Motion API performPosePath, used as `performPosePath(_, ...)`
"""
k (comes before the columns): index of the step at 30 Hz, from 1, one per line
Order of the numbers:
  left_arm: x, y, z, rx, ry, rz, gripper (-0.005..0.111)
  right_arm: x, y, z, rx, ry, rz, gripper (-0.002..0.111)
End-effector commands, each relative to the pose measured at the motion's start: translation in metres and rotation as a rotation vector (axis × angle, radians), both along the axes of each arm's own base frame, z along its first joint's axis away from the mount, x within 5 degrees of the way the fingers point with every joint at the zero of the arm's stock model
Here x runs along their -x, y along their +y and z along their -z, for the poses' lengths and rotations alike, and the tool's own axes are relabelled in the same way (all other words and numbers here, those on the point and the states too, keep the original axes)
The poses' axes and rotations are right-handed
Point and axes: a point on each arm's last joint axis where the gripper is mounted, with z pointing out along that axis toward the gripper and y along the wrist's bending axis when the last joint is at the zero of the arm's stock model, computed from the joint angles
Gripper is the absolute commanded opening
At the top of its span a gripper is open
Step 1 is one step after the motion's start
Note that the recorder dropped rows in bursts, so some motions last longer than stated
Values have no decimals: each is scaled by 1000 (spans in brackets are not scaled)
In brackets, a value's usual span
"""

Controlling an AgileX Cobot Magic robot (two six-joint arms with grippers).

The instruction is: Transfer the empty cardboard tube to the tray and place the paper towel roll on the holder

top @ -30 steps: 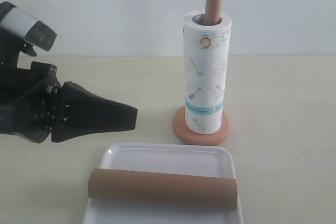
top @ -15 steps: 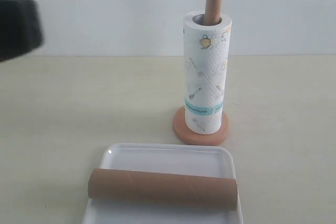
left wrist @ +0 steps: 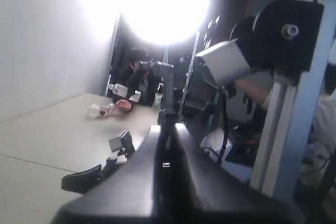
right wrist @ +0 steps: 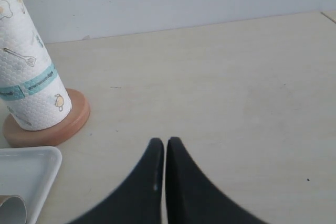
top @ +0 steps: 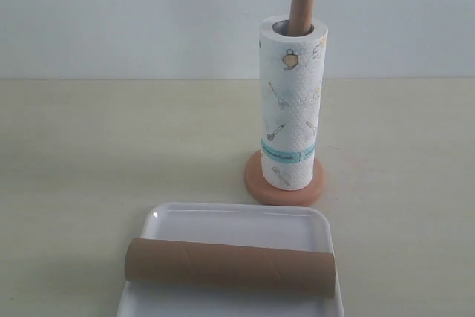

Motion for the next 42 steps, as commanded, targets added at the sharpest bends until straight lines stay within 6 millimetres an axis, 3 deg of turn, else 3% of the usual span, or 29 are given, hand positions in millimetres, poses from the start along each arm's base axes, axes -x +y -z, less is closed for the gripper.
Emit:
performPosePath(1,9,8,5,182,142,44,4,0,0,-1,7,-8,3,1)
performPosePath(6,53,21,8,261,-39,71,4,0,0,-1,7,-8,3,1)
performPosePath(10,73,26,9,292,-126,85,4,0,0,-1,7,-8,3,1)
performPosePath(15,84,33,11,397,-139,119,4,0,0,-1,7,-8,3,1)
performPosePath(22,65,52,-2,691,70,14,4,0,0,-1,7,-8,3,1)
performPosePath(28,41,69,-6,863,184,-249,4,0,0,-1,7,-8,3,1)
performPosePath(33,30,73,-1,717,-116,-664,4,0,0,-1,7,-8,3,1)
performPosePath(36,20,72,11,574,-273,-853,4,0,0,-1,7,-8,3,1)
performPosePath(42,-7,79,55,502,-163,-1044,4,0,0,-1,7,-8,3,1)
